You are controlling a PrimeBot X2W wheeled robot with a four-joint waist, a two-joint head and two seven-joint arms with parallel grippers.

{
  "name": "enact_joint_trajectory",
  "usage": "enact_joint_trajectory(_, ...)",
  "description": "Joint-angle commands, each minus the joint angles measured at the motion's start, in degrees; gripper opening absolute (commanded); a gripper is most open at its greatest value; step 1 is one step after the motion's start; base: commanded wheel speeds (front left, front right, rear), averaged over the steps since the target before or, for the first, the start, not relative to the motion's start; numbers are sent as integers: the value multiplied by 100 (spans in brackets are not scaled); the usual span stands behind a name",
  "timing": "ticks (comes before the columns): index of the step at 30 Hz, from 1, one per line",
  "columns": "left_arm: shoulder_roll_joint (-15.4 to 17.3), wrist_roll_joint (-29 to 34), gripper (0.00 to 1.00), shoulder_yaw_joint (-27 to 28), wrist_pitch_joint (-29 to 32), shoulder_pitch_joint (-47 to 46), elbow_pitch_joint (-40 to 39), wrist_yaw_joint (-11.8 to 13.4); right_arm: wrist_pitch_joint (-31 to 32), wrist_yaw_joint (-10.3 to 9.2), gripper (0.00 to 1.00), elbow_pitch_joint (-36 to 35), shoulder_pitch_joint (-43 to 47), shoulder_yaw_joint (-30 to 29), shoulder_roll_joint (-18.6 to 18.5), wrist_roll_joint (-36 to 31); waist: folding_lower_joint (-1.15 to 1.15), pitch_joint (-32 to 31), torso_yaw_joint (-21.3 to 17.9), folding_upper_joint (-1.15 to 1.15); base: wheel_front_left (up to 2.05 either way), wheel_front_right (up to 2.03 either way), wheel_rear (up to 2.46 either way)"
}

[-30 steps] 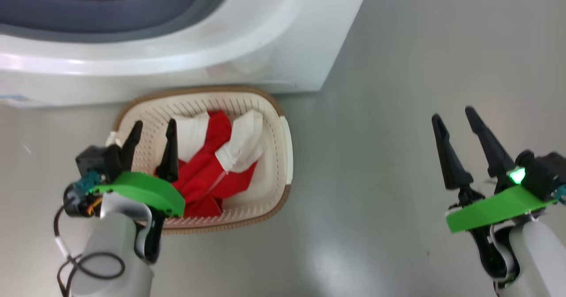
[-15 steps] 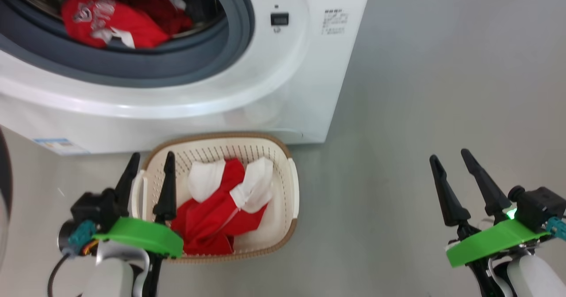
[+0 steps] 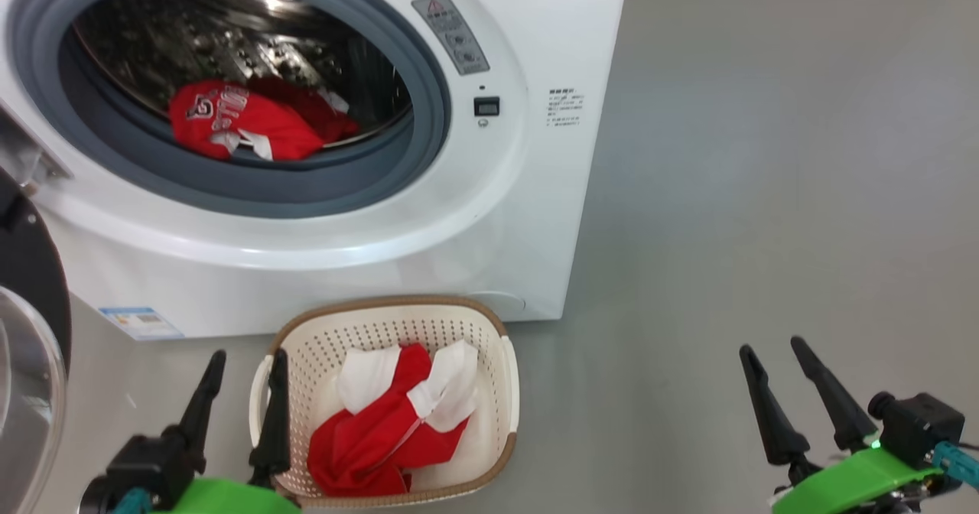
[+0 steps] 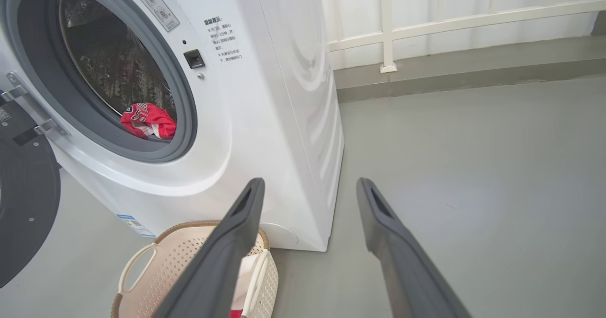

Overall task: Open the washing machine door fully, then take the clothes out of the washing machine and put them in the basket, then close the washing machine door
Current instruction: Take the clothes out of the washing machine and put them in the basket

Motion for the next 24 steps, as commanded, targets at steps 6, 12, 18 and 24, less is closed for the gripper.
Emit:
enact_joint_trajectory(6, 116, 26, 100, 293, -30, 550, -570, -32, -37, 29, 100, -149, 375, 61, -104, 43, 0, -393, -61, 0, 0, 0, 0)
enact_joint_trajectory(12, 116, 17, 100, 435, -30, 879, -817, -32, -37, 29, 100, -162, 563, 26, -105, 47, 0, -496, -96, 0, 0, 0, 0)
enact_joint_trajectory(18, 116, -165, 100, 578, -30, 1255, -1027, -31, -37, 29, 100, -170, 706, -3, -100, 48, 0, -570, -130, 0, 0, 0, 0)
enact_joint_trajectory(24, 115, -254, 100, 549, -30, 1352, -1103, 26, -37, 29, 100, -206, 731, -44, -70, 48, 0, -539, -123, 0, 0, 0, 0)
